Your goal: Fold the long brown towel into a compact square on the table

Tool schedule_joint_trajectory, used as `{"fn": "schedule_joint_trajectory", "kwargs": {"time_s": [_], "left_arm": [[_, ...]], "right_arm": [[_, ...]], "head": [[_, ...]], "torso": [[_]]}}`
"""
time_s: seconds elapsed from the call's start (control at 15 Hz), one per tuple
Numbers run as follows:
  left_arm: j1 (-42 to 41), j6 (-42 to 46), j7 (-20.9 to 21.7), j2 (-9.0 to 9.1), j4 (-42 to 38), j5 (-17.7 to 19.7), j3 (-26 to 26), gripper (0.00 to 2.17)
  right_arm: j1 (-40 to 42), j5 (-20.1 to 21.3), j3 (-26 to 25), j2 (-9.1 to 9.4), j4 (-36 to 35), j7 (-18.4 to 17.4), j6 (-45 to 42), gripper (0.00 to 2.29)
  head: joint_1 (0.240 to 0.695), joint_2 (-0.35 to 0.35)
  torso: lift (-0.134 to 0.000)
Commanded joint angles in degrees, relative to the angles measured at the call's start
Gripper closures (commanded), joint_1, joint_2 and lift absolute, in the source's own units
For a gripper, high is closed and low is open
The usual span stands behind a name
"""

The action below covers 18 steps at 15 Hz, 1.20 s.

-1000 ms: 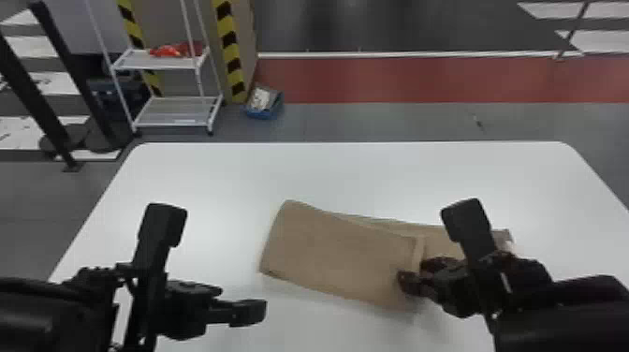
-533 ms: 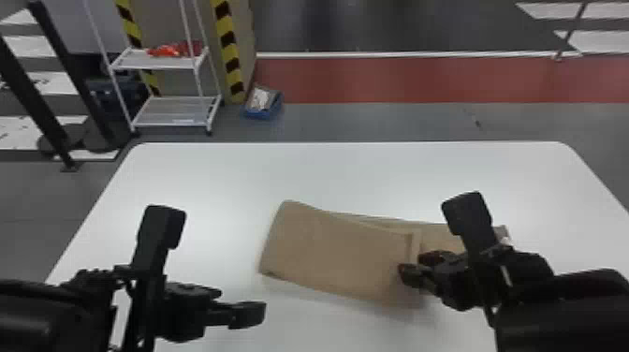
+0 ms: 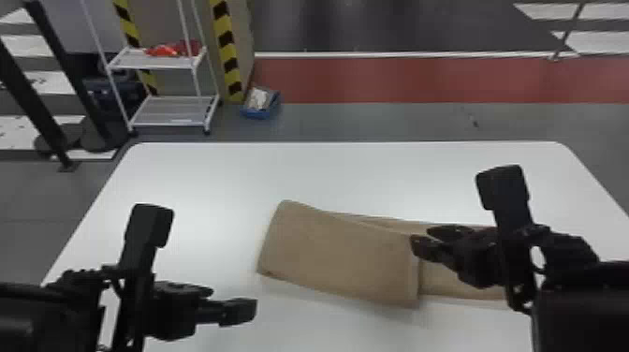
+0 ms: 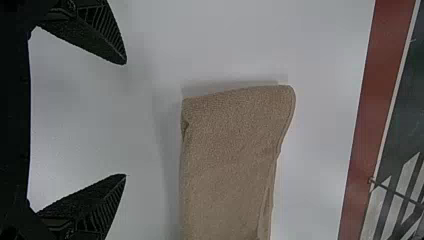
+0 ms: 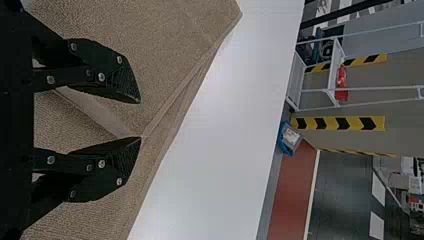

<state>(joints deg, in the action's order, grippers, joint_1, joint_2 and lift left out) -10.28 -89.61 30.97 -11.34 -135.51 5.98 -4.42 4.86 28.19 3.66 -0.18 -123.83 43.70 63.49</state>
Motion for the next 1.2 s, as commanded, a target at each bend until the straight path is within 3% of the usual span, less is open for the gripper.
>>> {"fn": "schedule_joint_trajectory", "kwargs": {"time_s": [0.0,0.07,0.13,0.4,1.13], "left_arm": [[0.0,-0.42,0.05,0.0,-0.01,0.53,-0.42,0.08],[-0.09,-0.42,0.14,0.0,-0.01,0.53,-0.42,0.08],[-0.09,-0.42,0.14,0.0,-0.01,0.53,-0.42,0.08],[-0.18,-0.42,0.23,0.0,-0.19,0.53,-0.86,0.08],[-0.09,-0.42,0.14,0.09,-1.42,2.11,-2.44,0.08]], "right_arm": [[0.32,0.37,-0.14,0.23,1.92,0.6,0.11,0.67],[0.32,0.46,0.39,0.23,2.98,0.6,0.11,0.51],[0.32,0.9,1.09,0.23,3.95,0.6,-0.24,0.48],[-0.11,2.92,3.11,0.23,6.14,0.6,-0.42,0.48],[-0.2,3.8,3.29,0.23,6.49,1.13,-0.24,0.42]], "head": [[0.695,0.029],[0.695,0.028],[0.695,0.028],[0.695,0.042],[0.695,0.059]], "torso": [[-0.124],[-0.124],[-0.124],[-0.124],[-0.124]]}}
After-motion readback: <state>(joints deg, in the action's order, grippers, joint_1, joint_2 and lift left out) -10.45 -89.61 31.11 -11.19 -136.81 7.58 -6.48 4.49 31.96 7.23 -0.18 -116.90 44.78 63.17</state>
